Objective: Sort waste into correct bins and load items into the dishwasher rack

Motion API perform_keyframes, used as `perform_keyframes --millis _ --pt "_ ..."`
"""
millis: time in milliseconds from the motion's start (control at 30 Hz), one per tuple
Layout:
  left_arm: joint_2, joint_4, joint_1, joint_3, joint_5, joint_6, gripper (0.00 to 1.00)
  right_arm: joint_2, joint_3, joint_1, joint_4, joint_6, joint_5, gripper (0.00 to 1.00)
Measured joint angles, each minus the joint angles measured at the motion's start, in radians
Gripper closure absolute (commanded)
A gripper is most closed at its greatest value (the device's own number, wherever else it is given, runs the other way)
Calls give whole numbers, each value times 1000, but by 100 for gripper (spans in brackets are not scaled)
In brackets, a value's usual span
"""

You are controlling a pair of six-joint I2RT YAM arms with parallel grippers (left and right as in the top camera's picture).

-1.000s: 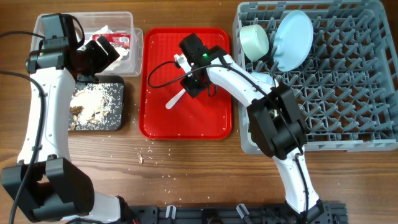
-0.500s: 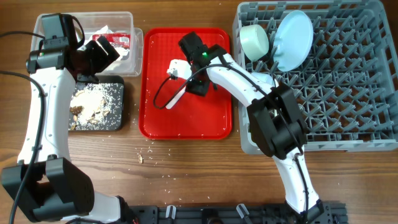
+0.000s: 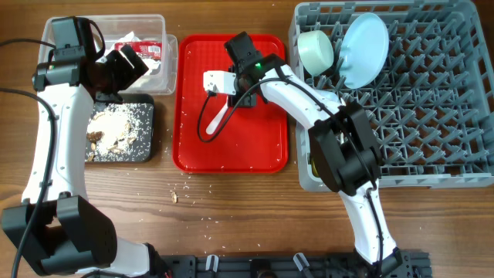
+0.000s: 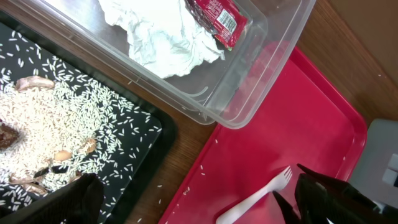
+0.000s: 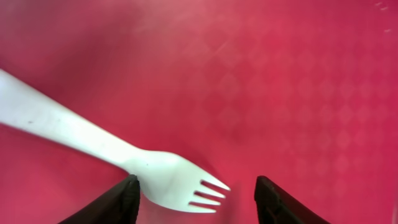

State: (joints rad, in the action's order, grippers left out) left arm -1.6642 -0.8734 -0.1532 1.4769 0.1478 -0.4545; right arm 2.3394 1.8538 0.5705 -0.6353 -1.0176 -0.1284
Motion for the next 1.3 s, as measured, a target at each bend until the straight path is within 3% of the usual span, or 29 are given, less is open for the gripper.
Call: perform_keyframes --millis 100,200,333,467,633,867,1100,1300 --pt "0 0 0 0 0 0 0 0 0 -7 52 98 -3 32" --pt "0 0 0 0 0 0 0 0 20 -20 -4 330 21 24" --pt "0 0 0 0 0 0 0 -75 87 -27 -70 634 23 0" --pt "0 0 0 0 0 0 0 -196 127 -29 -29 832 3 0" --pt "0 0 0 0 0 0 0 -207 132 -33 -49 983 14 1" --pt "0 0 0 0 0 0 0 -207 132 -77 -61 1135 76 14" --pt "0 0 0 0 0 0 0 -173 132 -27 68 1503 -55 13" --pt "0 0 0 0 0 0 0 -50 131 100 28 1761 -47 7"
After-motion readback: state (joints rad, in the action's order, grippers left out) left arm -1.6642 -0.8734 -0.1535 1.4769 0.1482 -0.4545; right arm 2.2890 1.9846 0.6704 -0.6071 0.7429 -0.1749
